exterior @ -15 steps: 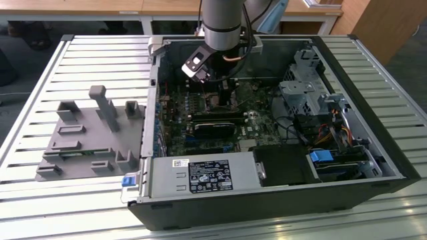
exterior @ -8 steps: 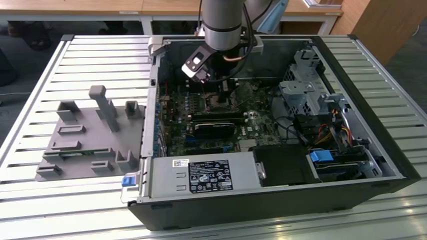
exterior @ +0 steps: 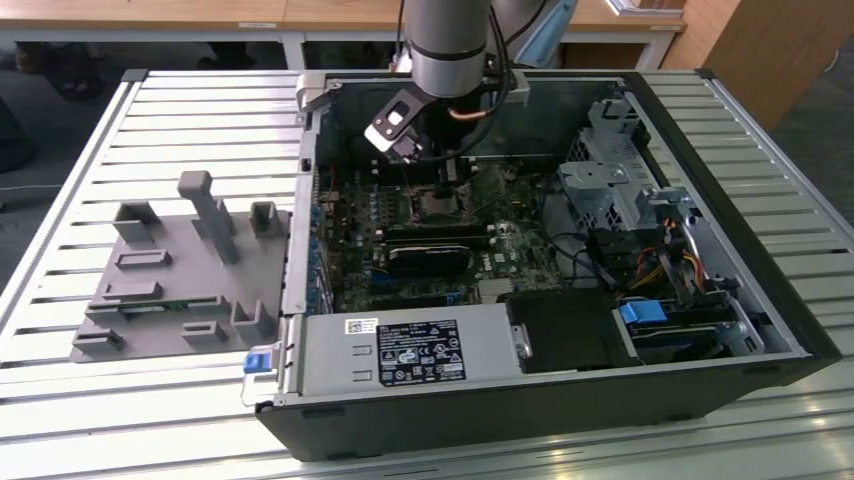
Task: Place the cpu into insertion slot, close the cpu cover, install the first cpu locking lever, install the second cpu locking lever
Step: 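Place the cpu into insertion slot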
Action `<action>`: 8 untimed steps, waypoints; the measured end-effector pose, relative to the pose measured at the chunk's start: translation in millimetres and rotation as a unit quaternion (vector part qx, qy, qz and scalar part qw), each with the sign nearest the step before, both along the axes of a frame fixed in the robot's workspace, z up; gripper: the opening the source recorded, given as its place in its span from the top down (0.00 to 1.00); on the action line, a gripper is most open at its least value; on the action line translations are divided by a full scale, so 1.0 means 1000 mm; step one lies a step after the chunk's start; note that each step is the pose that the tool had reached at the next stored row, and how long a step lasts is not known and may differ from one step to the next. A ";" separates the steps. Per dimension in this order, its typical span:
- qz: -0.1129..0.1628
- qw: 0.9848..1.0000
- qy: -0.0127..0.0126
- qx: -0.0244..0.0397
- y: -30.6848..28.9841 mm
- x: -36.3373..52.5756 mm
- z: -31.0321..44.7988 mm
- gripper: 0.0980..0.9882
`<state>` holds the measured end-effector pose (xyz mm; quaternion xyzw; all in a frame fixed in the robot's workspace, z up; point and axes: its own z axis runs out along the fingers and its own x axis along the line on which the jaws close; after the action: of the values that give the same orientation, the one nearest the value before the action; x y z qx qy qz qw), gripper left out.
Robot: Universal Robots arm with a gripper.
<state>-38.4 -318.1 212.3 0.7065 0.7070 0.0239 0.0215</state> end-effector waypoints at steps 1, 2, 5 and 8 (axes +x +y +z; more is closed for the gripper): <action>0.000 1.000 0.000 0.000 0.0000 0.0000 0.0000 0.99; 0.000 1.000 0.000 0.000 0.0000 0.0000 0.0001 0.99; 0.000 1.000 0.000 0.000 -0.0001 0.0000 0.0010 0.99; 0.000 1.000 0.001 0.000 -0.0001 0.0000 0.0026 0.99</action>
<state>-38.4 -318.2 214.9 0.7065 0.7070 0.0234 0.0212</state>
